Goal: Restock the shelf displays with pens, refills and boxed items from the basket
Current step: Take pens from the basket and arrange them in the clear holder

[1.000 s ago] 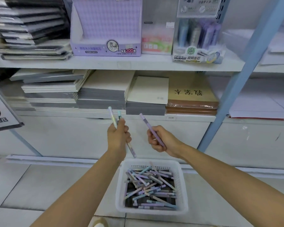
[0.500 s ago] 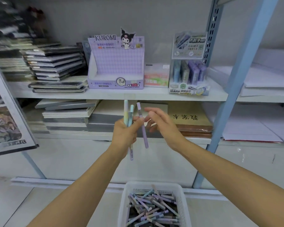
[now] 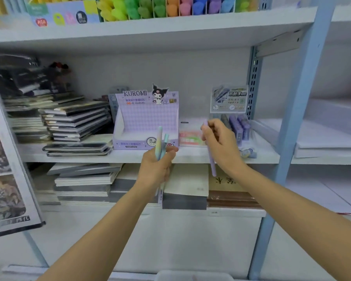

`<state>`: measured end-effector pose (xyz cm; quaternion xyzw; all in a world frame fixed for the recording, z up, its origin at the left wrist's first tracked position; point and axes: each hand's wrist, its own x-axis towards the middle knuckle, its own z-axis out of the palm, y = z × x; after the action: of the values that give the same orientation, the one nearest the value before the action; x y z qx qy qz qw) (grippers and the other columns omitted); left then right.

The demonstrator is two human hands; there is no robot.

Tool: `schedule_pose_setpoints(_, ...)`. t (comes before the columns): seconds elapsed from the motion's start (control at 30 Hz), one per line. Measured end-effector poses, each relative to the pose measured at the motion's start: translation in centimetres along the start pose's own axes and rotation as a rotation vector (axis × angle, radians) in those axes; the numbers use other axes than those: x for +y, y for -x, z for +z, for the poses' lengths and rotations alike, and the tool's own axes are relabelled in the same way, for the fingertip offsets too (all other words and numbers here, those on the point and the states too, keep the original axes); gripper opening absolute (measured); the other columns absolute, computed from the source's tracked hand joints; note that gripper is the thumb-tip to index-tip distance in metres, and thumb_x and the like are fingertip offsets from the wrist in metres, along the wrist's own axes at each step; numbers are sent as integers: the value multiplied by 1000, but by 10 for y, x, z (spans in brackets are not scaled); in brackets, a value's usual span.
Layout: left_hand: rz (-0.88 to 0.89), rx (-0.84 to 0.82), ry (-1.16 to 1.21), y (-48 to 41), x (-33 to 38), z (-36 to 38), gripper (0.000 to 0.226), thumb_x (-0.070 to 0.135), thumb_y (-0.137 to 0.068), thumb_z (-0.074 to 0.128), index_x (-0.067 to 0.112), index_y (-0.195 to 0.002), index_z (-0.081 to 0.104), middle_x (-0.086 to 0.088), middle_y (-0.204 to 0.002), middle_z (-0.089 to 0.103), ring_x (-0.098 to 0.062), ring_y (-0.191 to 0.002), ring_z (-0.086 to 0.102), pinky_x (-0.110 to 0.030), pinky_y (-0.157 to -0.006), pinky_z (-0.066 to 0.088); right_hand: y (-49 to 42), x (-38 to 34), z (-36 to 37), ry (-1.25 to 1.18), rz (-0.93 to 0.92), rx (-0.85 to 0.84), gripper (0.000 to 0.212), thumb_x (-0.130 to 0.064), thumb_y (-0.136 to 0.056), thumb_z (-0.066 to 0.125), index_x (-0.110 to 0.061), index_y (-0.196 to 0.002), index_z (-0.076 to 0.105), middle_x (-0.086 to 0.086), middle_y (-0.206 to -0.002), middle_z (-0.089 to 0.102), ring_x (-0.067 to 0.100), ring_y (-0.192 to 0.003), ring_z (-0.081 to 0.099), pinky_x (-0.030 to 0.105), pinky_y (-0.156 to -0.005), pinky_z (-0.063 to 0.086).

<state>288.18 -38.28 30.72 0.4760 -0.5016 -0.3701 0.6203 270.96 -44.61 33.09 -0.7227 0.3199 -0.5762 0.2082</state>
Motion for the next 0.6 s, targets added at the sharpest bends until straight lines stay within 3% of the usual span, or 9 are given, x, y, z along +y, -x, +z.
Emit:
schedule_pose_setpoints(0.1,33,-45,-9,-13,1,8,13,10,-96,54,12,-100,66,11,-49,32,-6,-38,26,-16,-37,26,7,21,-8,43,29,-26,19,-26,-102,45,-11,-95,55,1,-77,58,15,-72,53,40,-69,47)
schedule_pose_setpoints(0.2,69,-63,3,-28,1,18,28,11,-96,55,30,-79,65,11,-49,34,-4,-37,27,-16,-37,27,-1,36,-13,48,35,-54,22,-29,-102,43,-12,-96,56,-2,-75,58,19,-71,56,42,-69,48)
schedule_pose_setpoints(0.37,87,-67,-46,-57,0,30,25,12,-97,53,29,-113,61,9,-53,39,-4,-40,30,-18,-38,30,-28,54,-21,2,97,-84,17,-25,-101,47,-18,-89,57,-5,-74,55,10,-67,51,32,-67,44)
schedule_pose_setpoints(0.47,94,-67,-40,-74,-1,31,28,10,-97,51,30,-114,58,8,-52,39,-4,-39,29,-18,-37,29,-44,57,-27,9,55,-31,19,-22,-100,49,-13,-90,62,5,-88,52,15,-76,51,27,-73,43)
schedule_pose_setpoints(0.53,81,-47,-24,-83,0,31,23,9,-96,52,24,-112,57,8,-51,38,-5,-39,28,-19,-37,28,-53,52,-28,-4,15,-54,18,-21,-100,48,-14,-94,64,2,-103,58,12,-92,57,19,-82,45)
schedule_pose_setpoints(0.6,67,-32,-7,-91,-2,32,19,9,-96,53,18,-112,56,9,-49,37,-6,-39,28,-20,-37,28,-61,45,-25,11,80,-166,18,-28,-100,47,-18,-97,62,-1,-107,65,14,-93,63,26,-84,50)
